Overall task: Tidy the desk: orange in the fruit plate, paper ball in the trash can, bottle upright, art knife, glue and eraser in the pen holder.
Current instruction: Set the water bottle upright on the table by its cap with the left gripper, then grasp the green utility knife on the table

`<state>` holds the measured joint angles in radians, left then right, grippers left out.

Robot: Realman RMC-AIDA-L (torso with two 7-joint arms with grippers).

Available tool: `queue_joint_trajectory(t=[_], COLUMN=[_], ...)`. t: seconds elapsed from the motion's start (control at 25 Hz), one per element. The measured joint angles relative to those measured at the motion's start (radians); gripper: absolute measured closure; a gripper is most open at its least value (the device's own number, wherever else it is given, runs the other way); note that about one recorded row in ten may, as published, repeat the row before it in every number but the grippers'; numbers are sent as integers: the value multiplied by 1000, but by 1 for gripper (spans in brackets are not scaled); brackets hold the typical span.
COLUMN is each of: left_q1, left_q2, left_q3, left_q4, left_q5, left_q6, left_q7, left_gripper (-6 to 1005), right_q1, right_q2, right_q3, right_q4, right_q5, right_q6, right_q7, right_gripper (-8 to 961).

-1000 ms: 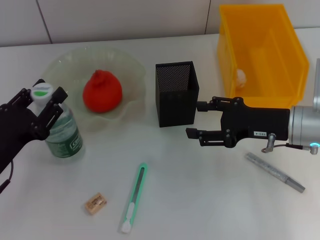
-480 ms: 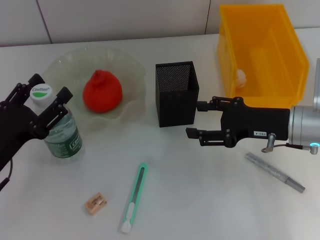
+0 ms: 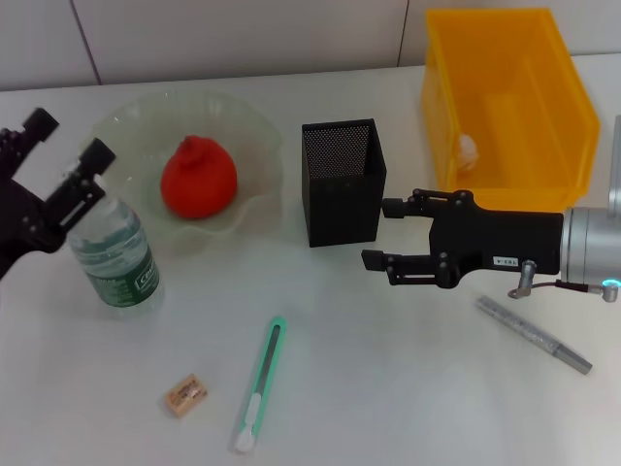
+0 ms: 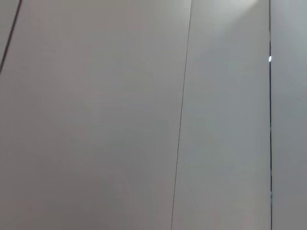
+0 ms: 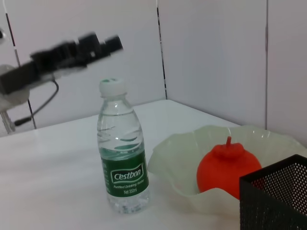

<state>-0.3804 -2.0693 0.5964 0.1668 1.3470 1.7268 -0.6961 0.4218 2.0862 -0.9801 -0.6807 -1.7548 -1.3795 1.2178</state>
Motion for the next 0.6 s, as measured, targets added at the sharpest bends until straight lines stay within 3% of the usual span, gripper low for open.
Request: queue_joint_trajectory(t=[0.16,0.4,0.6], left_q1=[-4,-7,-14], left_q2=[4,4,5], left_q3=[-29,-21,60], left_q4=[22,90,167], left_q5=[0,4,25], left_q6=[110,172,182], left_q7=[-13,-62,-106], left_gripper=[218,219,220], right_q1=[2,2,2], right_q2=[0,0,-2], right_q3=[0,0,4], right_q4=[15,28,32], right_q5=[0,0,1], right_q6=[5,16,26], right_q7=[-2,-10,-11], right_gripper=[184,185,184])
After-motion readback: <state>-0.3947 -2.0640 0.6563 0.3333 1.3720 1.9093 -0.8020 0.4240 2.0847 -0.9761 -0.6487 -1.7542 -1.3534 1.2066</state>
